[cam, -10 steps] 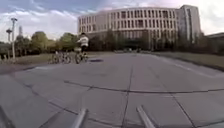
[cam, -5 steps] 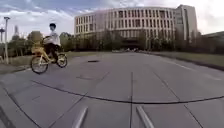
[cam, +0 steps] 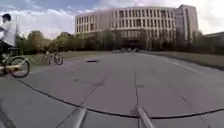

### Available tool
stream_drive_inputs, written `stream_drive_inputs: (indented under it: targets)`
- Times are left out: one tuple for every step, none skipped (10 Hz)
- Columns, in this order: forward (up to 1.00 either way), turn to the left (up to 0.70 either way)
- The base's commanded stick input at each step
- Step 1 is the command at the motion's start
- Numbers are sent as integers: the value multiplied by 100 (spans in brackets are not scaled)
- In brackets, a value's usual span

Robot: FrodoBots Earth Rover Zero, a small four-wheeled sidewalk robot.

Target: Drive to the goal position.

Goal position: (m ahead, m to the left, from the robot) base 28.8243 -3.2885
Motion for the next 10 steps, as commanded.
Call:
stream_drive_inputs:
  targets:
    - [70, 0]
    - [70, 0]
    - [70, -2]
    - [70, -12]
    - [70, -14]
    - [70, -14]
    - [70, -14]
    - [70, -14]
    - [70, -14]
    - [70, -14]
